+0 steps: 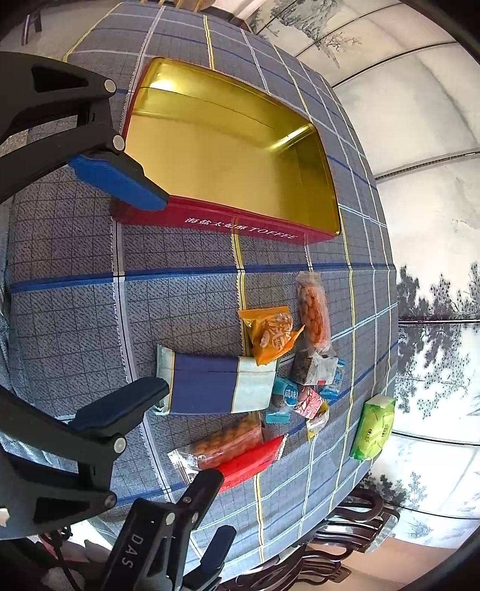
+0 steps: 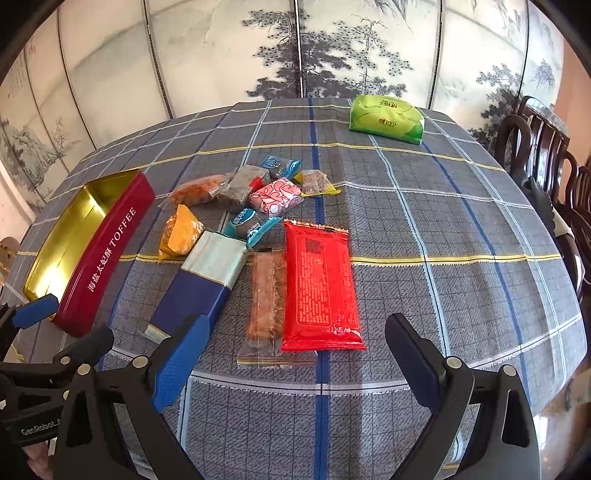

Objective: Organize snacks
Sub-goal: 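Grasp the blue-and-white tissue pack with the left gripper while the right gripper grasps the red pastry, then carry the tissue pack into the gold tin tray and open the left gripper, then carry the red pastry into the tin tray and release it with the right gripper, then grasp the orange snack bag with the left gripper while the right gripper grasps a clear snack bag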

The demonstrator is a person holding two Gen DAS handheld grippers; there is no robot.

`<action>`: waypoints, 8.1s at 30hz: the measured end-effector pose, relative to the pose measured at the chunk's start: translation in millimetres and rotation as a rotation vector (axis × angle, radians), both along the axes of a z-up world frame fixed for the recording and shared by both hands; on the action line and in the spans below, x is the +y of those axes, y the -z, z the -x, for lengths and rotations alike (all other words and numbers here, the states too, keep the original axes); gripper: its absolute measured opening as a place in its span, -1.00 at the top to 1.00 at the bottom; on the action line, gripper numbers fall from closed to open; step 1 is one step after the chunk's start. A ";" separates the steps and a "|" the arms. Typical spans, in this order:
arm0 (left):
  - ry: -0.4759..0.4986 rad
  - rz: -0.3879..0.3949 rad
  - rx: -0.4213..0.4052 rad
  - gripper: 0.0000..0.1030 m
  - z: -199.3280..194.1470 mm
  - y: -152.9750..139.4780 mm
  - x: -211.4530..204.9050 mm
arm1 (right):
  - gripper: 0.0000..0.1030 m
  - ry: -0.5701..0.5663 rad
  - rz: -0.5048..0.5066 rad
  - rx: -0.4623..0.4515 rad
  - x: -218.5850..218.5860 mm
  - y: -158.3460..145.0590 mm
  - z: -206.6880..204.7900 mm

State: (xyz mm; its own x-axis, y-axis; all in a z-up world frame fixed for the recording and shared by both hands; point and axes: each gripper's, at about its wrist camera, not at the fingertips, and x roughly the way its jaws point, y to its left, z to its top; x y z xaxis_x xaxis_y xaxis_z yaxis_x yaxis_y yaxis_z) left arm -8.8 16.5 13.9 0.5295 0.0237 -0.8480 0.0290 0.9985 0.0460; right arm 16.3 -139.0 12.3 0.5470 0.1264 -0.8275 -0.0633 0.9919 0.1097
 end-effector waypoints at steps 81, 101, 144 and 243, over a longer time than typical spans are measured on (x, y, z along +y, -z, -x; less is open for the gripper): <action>0.307 0.113 0.204 0.12 -54.4 21.6 -54.2 | 0.05 -0.045 0.064 0.035 -49.9 52.0 -64.9; 0.058 -0.105 0.082 0.11 -68.9 -20.6 125.3 | 0.02 -0.031 0.076 0.154 -47.0 48.6 -80.7; -0.047 0.070 -0.006 -0.53 -34.2 -10.4 189.0 | 0.13 0.143 -0.097 0.075 -23.6 1.1 -68.0; 0.090 0.116 0.014 -0.57 -50.5 -23.9 54.8 | 0.05 -0.056 -0.024 0.123 23.8 34.0 -42.4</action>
